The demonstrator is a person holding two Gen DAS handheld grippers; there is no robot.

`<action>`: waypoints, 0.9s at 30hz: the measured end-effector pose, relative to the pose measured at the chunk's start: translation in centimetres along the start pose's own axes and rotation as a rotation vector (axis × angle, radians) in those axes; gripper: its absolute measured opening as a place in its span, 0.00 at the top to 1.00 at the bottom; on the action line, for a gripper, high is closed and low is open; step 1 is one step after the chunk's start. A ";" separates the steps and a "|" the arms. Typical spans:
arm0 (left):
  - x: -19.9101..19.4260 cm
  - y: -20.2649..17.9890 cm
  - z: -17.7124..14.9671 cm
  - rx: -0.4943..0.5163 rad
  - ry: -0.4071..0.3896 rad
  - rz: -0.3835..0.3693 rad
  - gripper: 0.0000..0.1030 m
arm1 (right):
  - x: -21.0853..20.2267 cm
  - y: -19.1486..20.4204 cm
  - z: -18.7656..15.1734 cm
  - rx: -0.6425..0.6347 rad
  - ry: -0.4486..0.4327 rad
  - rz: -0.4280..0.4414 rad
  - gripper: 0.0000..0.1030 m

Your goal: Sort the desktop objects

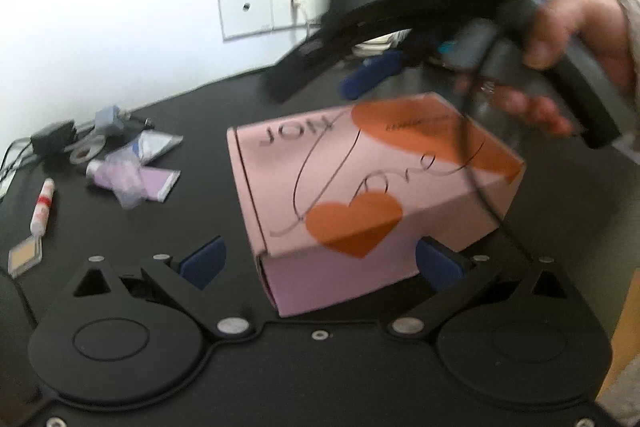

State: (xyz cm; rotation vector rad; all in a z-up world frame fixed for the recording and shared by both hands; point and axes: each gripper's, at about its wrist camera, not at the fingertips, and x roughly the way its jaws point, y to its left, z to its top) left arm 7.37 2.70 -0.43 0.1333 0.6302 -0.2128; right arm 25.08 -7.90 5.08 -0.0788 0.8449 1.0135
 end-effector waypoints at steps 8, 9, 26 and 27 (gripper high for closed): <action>1.2 0.0 -0.4 0.045 0.015 -0.037 0.00 | -8.4 -1.2 -5.9 -0.077 -0.049 -0.139 0.01; 1.1 0.2 -0.5 0.042 0.008 -0.043 0.00 | -9.0 -1.4 -6.8 -0.079 -0.037 -0.136 0.01; 2.6 0.6 1.7 0.000 -0.014 -0.028 0.00 | -6.7 -1.0 -8.6 -0.132 -0.090 -0.150 0.06; 3.1 0.6 2.1 -0.008 -0.013 -0.020 0.00 | -6.5 -1.4 -8.3 -0.128 -0.094 -0.151 0.07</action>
